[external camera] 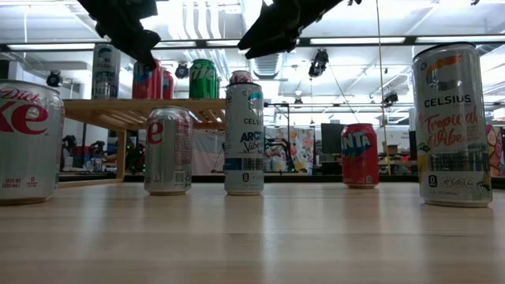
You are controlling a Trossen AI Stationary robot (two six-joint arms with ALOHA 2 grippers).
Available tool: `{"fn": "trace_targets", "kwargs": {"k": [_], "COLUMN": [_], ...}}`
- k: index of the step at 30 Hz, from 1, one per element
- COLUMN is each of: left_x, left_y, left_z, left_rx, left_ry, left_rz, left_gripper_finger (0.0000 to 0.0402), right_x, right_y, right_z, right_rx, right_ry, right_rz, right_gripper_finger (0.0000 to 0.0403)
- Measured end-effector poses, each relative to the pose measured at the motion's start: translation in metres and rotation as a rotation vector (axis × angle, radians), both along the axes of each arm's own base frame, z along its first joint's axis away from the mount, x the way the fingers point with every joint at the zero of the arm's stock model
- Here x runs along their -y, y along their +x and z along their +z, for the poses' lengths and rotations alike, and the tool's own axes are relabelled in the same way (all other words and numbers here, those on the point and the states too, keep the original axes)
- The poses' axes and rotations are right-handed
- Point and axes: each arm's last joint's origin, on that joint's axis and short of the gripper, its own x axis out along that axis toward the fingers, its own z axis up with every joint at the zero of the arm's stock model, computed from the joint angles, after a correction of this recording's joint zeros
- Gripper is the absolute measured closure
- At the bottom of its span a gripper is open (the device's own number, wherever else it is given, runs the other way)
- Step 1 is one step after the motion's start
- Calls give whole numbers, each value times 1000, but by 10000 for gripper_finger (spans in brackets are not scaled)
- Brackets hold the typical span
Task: Place canned beverage on shelf
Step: Put the bottom orange soda can on the shelf aligned with the other orange soda can
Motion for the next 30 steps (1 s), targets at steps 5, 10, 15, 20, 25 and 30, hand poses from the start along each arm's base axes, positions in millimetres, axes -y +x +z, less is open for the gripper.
{"fn": "trace_targets", "kwargs": {"k": [5, 10, 15, 20, 25, 30], "left_x": [-1, 0, 6, 9, 10, 9], "left_y": [0, 1, -1, -10, -19, -21], "left_z": [0, 3, 19, 41, 59, 63], "left_rx": [4, 36, 134, 214, 267, 275], "left_ry": [1, 6, -9, 15, 61, 81], "left_rz": [6, -15, -105, -105, -53, -19], "left_gripper_finger": [401, 401, 401, 401, 401, 401], "right_x": [0, 0, 0, 0, 0, 0], "right_y": [0, 0, 0, 0, 0, 0], "right_z": [0, 0, 0, 0, 0, 0], "right_rx": [-1, -1, 0, 2, 6, 9], "right_ry": [-2, -2, -1, 4, 19, 32], "right_rz": [1, 1, 0, -3, -11, -18], "right_gripper_finger": [74, 74, 74, 74, 74, 74]}}
